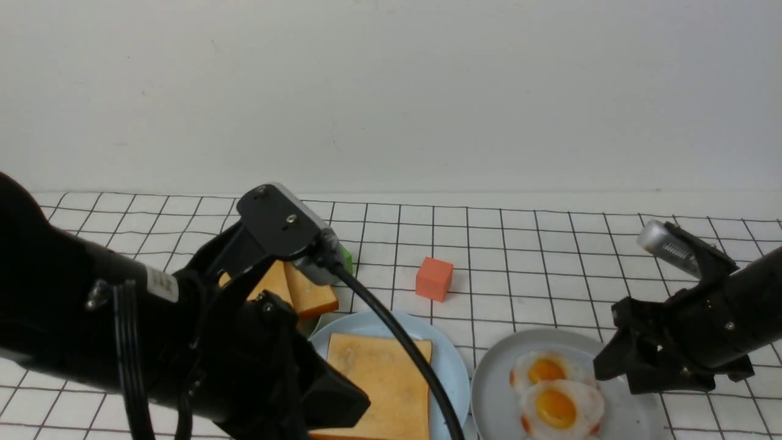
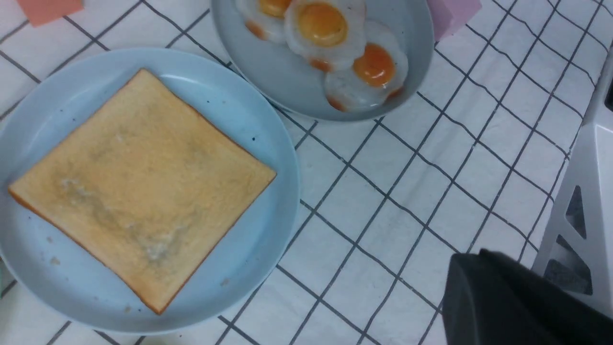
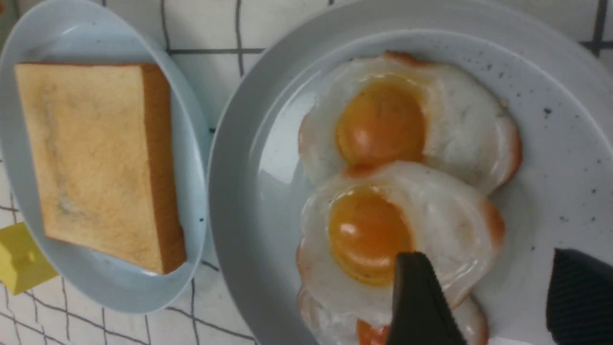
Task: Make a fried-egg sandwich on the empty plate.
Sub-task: Use the right arm to grab a fried egg
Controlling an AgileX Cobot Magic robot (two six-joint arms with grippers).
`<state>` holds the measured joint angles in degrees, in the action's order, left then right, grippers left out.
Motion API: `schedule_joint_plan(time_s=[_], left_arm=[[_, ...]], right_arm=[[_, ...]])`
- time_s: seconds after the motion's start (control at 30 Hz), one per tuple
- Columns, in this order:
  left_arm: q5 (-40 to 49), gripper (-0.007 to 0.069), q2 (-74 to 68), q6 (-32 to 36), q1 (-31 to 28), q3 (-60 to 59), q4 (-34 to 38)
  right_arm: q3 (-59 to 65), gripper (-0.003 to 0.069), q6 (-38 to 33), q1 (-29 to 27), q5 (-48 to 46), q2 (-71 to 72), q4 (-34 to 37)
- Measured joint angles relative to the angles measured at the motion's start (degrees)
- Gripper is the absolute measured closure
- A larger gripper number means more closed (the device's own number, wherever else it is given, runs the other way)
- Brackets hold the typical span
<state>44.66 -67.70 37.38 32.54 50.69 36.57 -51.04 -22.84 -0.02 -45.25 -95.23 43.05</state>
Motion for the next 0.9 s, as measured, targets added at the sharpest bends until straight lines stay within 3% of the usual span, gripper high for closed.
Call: schedule_joint_plan(time_s=[0.23,0.47,0.6,0.73,0.9], left_arm=[[-0.4,0.0638,0.0,0.0,0.0,0.0,0.6],[-0.5,0.0638,0.0,0.0,0.0,-0.1,0.7],[-0.5,0.0638,0.0,-0.3,0.0,-0.1,0.8],[-0.5,0.0638,0.0,-1.2,0.0,-0.1,0.8],[-0.3,0.0638,0.0,-1.8,0.0,-0.1,0.8]], right_arm=[[0.0,0.0272,-1.3,0.0,1.2,-4.4,0.9],[-0.3,0.0288,-6.0,0.0,1.8,-9.0,6.7],[-0.5,0.0332,-8.0,0.0,1.5,-9.9,9.1],[-0.6,0.044,-8.8,-0.1,0.9,-10.2,9.7],[-0.6,0.0504,-9.0,-1.8,-1.3,-10.2,10.1]])
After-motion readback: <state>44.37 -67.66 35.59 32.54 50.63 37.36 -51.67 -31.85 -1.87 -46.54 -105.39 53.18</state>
